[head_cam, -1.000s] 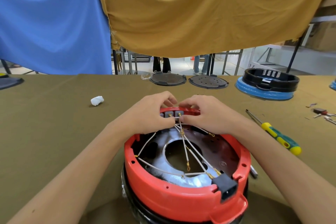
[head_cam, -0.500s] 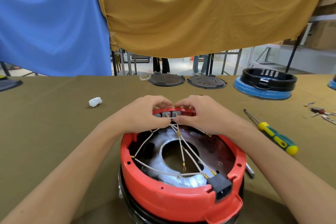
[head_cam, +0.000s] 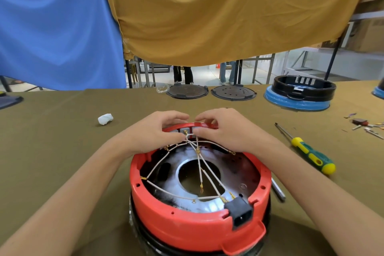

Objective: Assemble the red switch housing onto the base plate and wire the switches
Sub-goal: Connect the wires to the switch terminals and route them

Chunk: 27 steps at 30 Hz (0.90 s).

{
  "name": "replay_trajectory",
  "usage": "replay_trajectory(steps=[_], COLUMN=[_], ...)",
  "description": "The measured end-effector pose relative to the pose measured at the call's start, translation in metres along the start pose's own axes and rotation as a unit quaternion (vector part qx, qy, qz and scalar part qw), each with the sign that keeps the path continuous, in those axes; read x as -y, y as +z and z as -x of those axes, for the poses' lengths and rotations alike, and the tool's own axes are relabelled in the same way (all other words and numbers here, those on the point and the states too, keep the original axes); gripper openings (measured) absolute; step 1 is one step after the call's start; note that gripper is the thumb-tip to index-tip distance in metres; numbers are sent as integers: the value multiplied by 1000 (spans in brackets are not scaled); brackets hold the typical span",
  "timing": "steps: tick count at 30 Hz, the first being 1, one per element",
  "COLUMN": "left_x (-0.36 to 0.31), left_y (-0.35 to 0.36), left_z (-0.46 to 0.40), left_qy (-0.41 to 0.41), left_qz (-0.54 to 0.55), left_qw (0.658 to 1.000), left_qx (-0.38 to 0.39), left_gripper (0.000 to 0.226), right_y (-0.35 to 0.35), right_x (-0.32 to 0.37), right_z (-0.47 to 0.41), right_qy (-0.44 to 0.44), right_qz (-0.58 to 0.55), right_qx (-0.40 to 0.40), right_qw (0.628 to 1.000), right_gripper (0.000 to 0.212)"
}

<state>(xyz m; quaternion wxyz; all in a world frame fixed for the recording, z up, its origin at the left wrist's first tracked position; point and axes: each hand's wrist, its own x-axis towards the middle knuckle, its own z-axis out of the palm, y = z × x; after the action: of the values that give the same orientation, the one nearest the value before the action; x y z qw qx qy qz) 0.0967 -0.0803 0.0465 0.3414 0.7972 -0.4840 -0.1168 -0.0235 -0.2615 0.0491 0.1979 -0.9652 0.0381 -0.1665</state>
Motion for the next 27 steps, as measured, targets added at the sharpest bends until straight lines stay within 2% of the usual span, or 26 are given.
replay_trajectory(steps=[3, 5, 7, 12, 16, 22, 27], left_x=[3, 4, 4, 4, 5, 10, 17], left_y=[-4, -4, -2, -1, -3, -4, -5], left_z=[2, 4, 5, 6, 8, 8, 7], left_qy=[-25, -32, -38, -45, -67, -90, -80], left_qz=[29, 34, 48, 44, 95, 188, 225], left_qw=[999, 999, 998, 998, 993, 976, 968], left_qx=[17, 19, 20, 21, 33, 67, 80], left_gripper=[46, 43, 41, 42, 40, 58, 53], right_y=[-8, -16, -24, -21, -18, -15, -15], right_x=[-2, -5, -8, -5, -3, 1, -1], right_z=[3, 5, 11, 15, 15, 15, 15], right_qy=[41, 64, 73, 51, 29, 11, 26], right_qz=[-130, -172, -158, -15, -37, -58, -48], right_qx=[-27, -41, -28, 68, 64, 78, 55], right_qw=[990, 982, 984, 996, 997, 995, 997], right_gripper=[26, 19, 22, 34, 28, 28, 28])
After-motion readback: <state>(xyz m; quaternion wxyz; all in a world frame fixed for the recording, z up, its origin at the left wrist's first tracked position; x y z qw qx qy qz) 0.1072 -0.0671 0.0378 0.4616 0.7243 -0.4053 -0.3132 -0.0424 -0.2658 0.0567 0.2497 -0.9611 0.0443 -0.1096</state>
